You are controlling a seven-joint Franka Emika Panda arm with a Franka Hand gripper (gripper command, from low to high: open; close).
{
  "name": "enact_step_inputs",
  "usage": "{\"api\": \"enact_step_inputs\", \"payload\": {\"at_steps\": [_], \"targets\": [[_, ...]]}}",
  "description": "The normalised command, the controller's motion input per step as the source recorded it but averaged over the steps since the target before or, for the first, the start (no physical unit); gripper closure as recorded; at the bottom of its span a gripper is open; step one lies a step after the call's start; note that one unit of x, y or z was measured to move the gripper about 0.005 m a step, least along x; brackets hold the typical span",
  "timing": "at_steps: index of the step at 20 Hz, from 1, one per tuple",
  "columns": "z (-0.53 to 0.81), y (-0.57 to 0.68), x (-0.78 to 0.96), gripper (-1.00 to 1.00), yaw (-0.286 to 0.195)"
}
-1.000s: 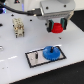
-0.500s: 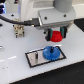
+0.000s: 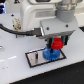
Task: Insert the blue gear onto the right peg, followed by the red gear
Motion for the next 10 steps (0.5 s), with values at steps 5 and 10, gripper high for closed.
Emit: {"api": "enact_step_inputs", "payload": {"at_steps": [5, 10], "targets": [[-0.19, -0.2, 0.15, 1.0, 0.0], [0.32, -0.03, 0.1, 1.0, 0.0]]}}
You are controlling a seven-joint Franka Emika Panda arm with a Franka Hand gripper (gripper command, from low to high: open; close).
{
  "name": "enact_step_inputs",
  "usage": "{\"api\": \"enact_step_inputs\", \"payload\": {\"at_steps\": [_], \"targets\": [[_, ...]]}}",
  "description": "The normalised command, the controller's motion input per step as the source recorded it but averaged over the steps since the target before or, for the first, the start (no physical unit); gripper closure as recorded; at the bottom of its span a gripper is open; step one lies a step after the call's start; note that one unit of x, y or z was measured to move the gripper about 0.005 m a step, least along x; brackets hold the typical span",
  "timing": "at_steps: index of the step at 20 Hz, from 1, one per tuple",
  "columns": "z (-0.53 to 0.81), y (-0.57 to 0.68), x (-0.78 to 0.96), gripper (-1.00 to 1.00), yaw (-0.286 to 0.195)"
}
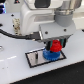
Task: Insert the blue gear onto the right peg, followed by the red gear
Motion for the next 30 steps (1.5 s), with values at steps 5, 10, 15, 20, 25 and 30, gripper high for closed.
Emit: {"api": "enact_step_inputs", "payload": {"at_steps": [5, 10, 15, 20, 25, 30], "targets": [[0.11, -0.2, 0.06, 1.0, 0.0], [-0.13, -0.16, 0.18, 1.0, 0.0], [-0.2, -0.09, 0.19, 1.0, 0.0], [-0.02, -0.04, 0.21, 1.0, 0.0], [-0.1, -0.04, 0.14, 1.0, 0.0], [-0.07, 0.0, 0.14, 1.0, 0.0]]}}
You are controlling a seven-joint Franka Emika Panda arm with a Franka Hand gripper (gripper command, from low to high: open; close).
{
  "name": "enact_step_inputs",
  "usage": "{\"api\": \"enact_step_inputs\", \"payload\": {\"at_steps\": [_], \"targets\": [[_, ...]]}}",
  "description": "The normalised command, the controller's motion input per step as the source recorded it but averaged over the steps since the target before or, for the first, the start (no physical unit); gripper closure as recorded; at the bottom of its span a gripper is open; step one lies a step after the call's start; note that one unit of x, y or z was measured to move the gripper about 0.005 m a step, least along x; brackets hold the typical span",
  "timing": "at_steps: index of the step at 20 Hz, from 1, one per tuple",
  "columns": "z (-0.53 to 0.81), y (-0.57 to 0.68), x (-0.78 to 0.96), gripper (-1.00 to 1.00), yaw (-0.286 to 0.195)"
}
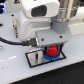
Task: Insert the blue gear onto the right peg, followed by the red gear
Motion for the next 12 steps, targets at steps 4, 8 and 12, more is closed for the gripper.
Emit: {"api": "enact_step_inputs", "payload": {"at_steps": [4, 8, 12], "targets": [[0.32, 0.05, 0.07, -1.0, 0.0], [0.5, 0.06, 0.05, -1.0, 0.0], [0.37, 0.04, 0.01, -1.0, 0.0]]}}
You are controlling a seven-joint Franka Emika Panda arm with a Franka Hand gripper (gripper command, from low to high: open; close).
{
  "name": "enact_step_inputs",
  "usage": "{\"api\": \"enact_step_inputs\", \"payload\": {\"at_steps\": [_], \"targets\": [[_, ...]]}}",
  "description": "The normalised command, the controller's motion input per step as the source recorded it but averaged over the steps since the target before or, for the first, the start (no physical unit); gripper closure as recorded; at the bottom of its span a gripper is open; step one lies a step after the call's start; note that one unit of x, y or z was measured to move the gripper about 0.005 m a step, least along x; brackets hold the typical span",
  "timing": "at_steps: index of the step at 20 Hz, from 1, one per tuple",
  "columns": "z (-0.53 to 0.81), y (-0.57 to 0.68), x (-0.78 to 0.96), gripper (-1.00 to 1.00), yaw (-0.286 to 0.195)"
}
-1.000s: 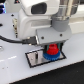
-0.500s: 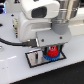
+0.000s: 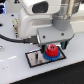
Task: Insert the blue gear onto the right peg, followed by the red gear
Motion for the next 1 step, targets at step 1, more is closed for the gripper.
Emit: {"api": "enact_step_inputs", "payload": {"at_steps": [1], "targets": [[0.02, -0.01, 0.0, -1.0, 0.0]]}}
